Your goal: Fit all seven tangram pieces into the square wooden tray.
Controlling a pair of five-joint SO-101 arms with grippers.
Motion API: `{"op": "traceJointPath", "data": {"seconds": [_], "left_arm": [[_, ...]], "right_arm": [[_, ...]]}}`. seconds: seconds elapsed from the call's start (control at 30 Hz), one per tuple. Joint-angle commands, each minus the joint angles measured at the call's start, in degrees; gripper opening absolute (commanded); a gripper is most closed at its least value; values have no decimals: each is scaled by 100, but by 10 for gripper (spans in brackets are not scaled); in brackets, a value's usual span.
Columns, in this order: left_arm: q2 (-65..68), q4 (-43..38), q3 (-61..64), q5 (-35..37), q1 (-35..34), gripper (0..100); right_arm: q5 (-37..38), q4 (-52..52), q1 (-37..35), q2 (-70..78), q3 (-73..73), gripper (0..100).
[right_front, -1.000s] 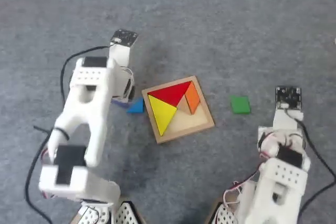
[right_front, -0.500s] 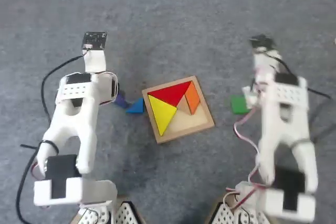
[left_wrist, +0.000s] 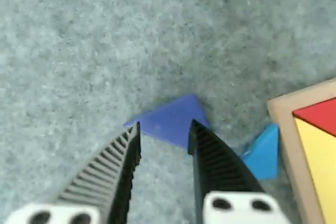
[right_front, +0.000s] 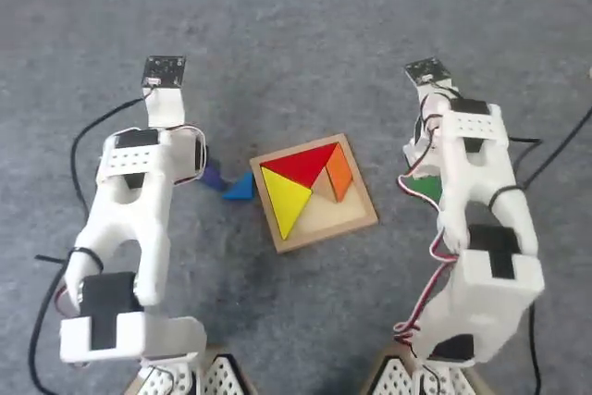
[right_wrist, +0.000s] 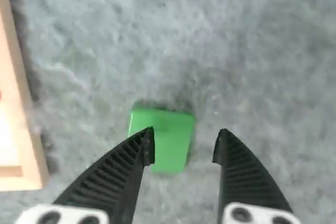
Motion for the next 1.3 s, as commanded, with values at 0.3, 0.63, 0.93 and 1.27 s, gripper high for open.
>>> {"op": "traceJointPath", "data": {"seconds": [0.3, 0.63, 0.93, 1.27], "left_arm": [[-18, -62, -154, 35, -44, 148], [-18, -62, -145, 35, -44, 148], [-18, -62, -136, 35, -35, 148], [-9, -62, -127, 35, -35, 148]], "right_arm": [[-132, 215, -470, 259, -510, 210], [-475, 224, -453, 259, -281, 318], [-527, 207, -453, 268, 53, 318], [-510, 171, -426, 629, -18, 124]]}}
